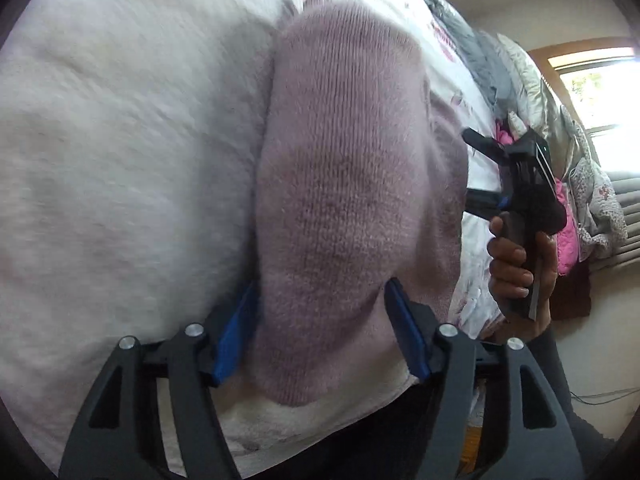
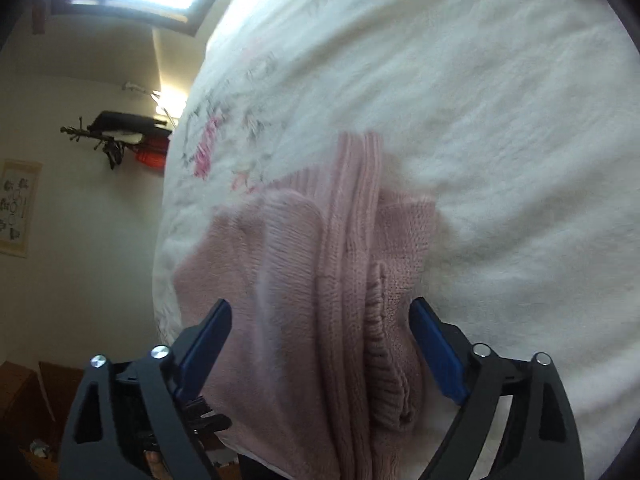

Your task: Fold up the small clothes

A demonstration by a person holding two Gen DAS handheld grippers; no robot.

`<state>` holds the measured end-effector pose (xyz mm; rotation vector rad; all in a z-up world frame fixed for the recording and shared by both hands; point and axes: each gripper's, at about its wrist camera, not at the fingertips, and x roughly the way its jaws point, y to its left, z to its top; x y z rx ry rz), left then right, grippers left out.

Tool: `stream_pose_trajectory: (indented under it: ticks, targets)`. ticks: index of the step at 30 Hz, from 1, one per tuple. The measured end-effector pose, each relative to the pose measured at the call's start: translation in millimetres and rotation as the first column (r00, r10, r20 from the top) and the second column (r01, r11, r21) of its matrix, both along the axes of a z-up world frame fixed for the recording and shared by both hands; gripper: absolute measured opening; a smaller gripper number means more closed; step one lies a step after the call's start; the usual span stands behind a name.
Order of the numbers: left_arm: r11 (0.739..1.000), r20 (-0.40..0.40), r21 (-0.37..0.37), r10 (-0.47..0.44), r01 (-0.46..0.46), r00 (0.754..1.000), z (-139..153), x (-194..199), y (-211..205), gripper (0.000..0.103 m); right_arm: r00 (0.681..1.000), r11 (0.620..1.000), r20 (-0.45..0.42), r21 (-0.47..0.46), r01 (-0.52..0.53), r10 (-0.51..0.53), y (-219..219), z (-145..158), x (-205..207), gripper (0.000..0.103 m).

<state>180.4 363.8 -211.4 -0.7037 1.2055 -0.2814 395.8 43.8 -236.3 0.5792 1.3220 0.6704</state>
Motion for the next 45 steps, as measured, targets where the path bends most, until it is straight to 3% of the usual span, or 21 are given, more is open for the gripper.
stream_pose_trajectory:
  ticks: [2,3,5,7,10,11,12,13,17,19,21,24,26,28,31,33,36,38,40,42,45]
  targets:
    - [0.984,0.115,0.16,0.054,-0.072,0.992,33,-20,13,0.075,0.994,0.998,0.095,-0.038,0.059,-0.056,-22,27,-8,0.095]
    - [0.977,0.178,0.207,0.024,-0.061,0.984,50,-29,11,0.075,0.99,0.997,0.131,-0.035,0.062,-0.057,-24,38,-12,0.09]
    - [0.985,0.283,0.173,-0.057,0.007,0.957,75,-43,1,0.075,0.986,0.998,0.163,-0.051,0.028,-0.019,-18,50,-15,0.074]
    - [0.99,0.327,0.074,-0.136,0.118,0.935,77,-47,-15,0.073,0.987,0.997,0.153,-0.067,-0.028,0.038,-1,46,-16,0.063]
    - [0.976,0.292,0.055,-0.219,0.213,0.931,54,-32,-47,0.064,0.989,0.988,0.125,-0.146,-0.059,0.078,14,28,-17,0.048]
    - [0.975,0.259,0.036,-0.221,0.219,0.94,41,-23,-54,0.064,0.989,0.983,0.123,-0.173,-0.056,0.078,17,23,-18,0.027]
    - [0.976,0.224,0.01,-0.214,0.217,0.951,27,-17,-58,0.063,0.989,0.983,0.132,-0.178,-0.046,0.071,14,23,-21,0.017]
    - [0.977,0.191,-0.007,-0.207,0.212,0.96,16,-11,-60,0.062,0.987,0.985,0.153,-0.169,-0.027,0.053,12,25,-22,0.014]
    - [0.964,0.176,-0.056,-0.245,0.258,0.953,13,-14,-63,0.061,0.984,0.978,0.175,-0.203,0.043,-0.007,-1,8,-16,0.013]
    - [0.954,0.239,-0.089,-0.259,0.287,0.936,32,-9,-60,0.061,0.984,0.979,0.179,-0.201,0.025,0.011,2,2,-13,0.017]
    - [0.953,0.319,-0.111,-0.233,0.281,0.919,58,4,-45,0.063,0.982,0.981,0.185,-0.193,-0.006,0.042,3,7,-13,0.032]
    - [0.965,0.388,-0.139,-0.153,0.222,0.909,79,41,-14,0.067,0.967,0.978,0.253,-0.196,0.068,-0.016,-7,32,-17,0.038]
    - [0.969,0.367,-0.161,-0.115,0.185,0.923,68,75,4,0.065,0.959,0.989,0.282,-0.131,0.062,-0.022,-11,50,-25,0.038]
    - [0.974,0.301,-0.167,-0.094,0.15,0.949,45,102,15,0.058,0.959,0.992,0.278,-0.128,-0.02,0.056,5,55,-30,0.038]
    - [0.978,0.207,-0.161,-0.096,0.13,0.974,12,126,20,0.037,0.959,0.969,0.222,-0.207,-0.131,0.177,28,31,-31,0.031]
    - [0.979,0.194,-0.166,-0.089,0.122,0.977,2,134,17,0.028,0.96,0.95,0.218,-0.294,-0.105,0.174,25,11,-23,0.0]
    - [0.984,0.185,-0.139,-0.086,0.113,0.979,5,137,20,0.02,0.98,0.974,0.161,-0.21,-0.085,0.12,10,-1,-7,0.0]
    - [0.99,0.202,-0.096,-0.085,0.106,0.976,20,132,20,0.021,0.973,0.968,0.188,-0.233,-0.091,0.136,12,14,-16,0.0]
    - [0.99,0.276,-0.058,-0.106,0.126,0.955,43,113,21,0.027,0.964,0.971,0.216,-0.211,-0.111,0.157,12,34,-33,0.005]
    - [0.981,0.32,-0.086,-0.138,0.174,0.937,55,97,12,0.028,0.956,0.973,0.228,-0.182,-0.144,0.184,13,43,-52,0.005]
    - [0.968,0.27,0.005,-0.244,0.252,0.931,39,85,-18,0.028,0.959,0.963,0.183,-0.206,-0.176,0.215,16,25,-69,0.004]
